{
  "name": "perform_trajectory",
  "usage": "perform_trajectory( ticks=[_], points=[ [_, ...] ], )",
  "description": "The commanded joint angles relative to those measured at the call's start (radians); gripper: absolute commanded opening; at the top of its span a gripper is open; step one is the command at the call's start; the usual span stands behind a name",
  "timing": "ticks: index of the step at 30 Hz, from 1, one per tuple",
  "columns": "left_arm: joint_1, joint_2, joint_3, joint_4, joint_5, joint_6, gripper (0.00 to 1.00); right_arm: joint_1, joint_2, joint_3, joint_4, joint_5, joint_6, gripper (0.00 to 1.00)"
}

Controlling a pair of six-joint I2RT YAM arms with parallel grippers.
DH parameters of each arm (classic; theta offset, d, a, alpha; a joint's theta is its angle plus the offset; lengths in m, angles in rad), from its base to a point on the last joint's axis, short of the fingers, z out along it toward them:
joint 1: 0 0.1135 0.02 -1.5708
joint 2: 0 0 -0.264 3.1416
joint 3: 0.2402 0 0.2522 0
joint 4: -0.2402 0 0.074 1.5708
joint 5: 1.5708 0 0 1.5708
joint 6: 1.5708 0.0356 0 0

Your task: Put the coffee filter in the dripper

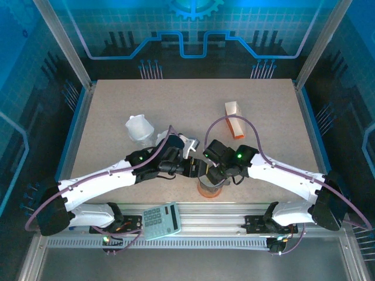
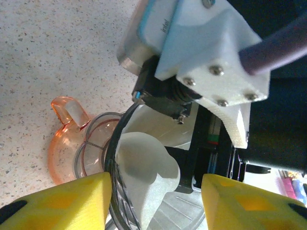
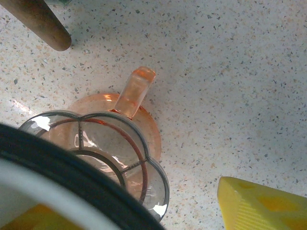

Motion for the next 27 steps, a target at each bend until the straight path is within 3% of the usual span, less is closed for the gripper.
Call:
perform_trajectory(
  ticks=[1, 4, 24, 27],
  points=[
    [-0.010, 0.009, 0.018, -0.027, -0.027, 0.025, 0.57, -0.010, 0.013, 0.003, 0.003, -0.005, 0.005, 0.68],
    [-0.010, 0.018, 0.020, -0.040, -0.052, 0.024, 0.54, -0.010, 0.008, 0.003, 0.007, -0.010, 0.007, 0.68],
    [-0.010, 0.027, 0.028, -0.070, -0.113, -0.007, 0.14, -0.010, -0.037, -0.014, 0.023, -0.016, 0.013, 0.68],
    [-0.010, 0.028, 0.028, -0.067, -0.109, -0.012, 0.13, -0.010, -0.049, -0.022, 0.029, -0.015, 0.011, 0.68]
  ],
)
